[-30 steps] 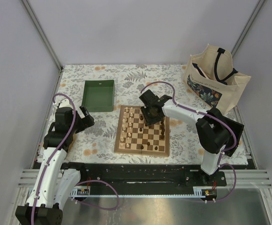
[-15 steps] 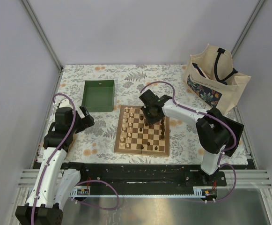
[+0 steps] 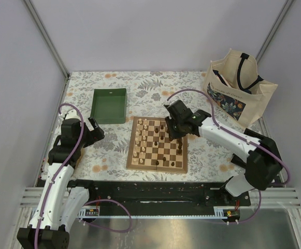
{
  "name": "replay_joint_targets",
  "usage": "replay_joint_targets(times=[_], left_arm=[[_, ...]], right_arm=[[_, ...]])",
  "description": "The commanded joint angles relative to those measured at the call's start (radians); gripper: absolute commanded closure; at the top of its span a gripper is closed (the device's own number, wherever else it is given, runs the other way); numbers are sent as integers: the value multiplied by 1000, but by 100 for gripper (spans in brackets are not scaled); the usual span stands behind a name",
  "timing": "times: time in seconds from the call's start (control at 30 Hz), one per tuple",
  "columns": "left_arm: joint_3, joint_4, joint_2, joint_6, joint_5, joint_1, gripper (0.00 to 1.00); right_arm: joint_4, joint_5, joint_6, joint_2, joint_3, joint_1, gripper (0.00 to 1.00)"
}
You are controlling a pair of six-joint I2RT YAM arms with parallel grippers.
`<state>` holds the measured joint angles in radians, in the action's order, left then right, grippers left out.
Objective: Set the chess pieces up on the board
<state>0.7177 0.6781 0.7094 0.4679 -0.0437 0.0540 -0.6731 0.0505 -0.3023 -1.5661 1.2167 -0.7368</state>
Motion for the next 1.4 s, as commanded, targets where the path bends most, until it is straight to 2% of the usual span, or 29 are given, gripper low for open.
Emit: replay_joint_targets(times=[0.0,0.23,0.4,0.63,1.37], left_arm=[[19,-51,4,-6,24,-5,1],[15,-55,-2,-6,27,-5,1],[15,-54,-4,-6,28,-5,1],[15,-54,-7,-5,30,-6,1],[15,-52,-1,-6,27,-5,1]], right_arm=[[-17,-46,-80,151,-83,7,81],[-72,-47,-138,296,-201,-12,80],[-91,-9,-149,330,-253,-36,80],[-34,28,-172,311,-328,-58,80],[43,91,-201,204,-350,-104,80]])
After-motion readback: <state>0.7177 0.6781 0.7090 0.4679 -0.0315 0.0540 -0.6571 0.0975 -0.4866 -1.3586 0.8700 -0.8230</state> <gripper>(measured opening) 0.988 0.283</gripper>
